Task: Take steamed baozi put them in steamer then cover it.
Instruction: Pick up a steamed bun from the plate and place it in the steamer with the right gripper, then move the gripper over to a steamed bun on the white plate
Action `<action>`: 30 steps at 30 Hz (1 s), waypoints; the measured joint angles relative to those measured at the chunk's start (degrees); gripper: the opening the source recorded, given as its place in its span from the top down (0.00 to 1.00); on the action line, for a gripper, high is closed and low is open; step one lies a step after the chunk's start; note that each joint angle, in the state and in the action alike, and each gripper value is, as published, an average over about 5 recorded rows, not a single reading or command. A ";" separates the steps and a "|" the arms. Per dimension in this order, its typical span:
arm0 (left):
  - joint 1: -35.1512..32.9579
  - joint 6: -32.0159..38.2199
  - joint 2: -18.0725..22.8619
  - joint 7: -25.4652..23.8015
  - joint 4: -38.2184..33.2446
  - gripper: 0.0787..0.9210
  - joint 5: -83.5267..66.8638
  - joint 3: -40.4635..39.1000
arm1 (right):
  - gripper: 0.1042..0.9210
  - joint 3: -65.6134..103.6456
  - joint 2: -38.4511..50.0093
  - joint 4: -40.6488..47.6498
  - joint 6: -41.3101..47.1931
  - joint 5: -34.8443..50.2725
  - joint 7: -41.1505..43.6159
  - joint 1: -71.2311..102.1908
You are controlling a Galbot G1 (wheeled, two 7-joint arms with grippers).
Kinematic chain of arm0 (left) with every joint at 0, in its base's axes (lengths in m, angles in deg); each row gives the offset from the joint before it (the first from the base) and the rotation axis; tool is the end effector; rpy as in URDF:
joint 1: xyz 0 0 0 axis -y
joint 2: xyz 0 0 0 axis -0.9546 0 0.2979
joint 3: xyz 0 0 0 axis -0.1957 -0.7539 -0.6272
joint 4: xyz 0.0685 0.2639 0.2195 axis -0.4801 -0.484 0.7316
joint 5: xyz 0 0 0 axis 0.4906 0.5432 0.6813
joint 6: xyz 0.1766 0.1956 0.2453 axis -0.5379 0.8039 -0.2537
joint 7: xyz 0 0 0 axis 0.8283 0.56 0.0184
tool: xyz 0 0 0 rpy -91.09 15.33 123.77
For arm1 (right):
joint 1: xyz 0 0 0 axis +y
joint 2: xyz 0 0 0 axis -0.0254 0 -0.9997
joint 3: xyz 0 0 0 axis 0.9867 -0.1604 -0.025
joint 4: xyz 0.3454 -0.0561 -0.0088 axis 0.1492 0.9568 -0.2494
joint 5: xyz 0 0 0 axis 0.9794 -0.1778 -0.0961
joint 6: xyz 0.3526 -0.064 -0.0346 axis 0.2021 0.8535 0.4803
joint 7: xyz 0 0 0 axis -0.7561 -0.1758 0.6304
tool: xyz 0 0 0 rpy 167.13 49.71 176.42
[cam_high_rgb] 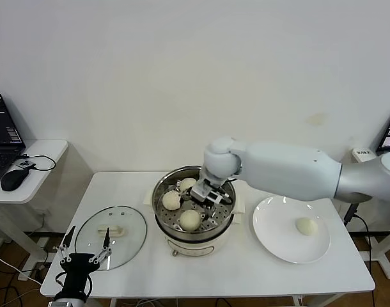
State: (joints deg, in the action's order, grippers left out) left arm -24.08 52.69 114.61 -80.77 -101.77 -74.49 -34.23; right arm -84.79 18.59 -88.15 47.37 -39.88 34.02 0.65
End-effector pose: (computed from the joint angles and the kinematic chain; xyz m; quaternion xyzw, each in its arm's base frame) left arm 0.1345 0.0857 -0.2998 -0.0397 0.9907 0.1304 0.0011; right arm 0.5058 0.1316 -0.0747 0.6668 -0.3111 0.6729 0.0765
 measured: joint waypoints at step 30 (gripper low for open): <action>1.49 -0.51 -2.47 -0.10 0.99 0.12 0.17 -2.20 | 0.12 19.44 34.86 -1.74 16.25 -6.33 1.28 16.81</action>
State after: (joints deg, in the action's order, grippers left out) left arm -22.60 52.18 112.14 -80.88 -100.79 -74.32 -36.42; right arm -65.35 53.45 -89.89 63.62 -46.20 35.30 17.46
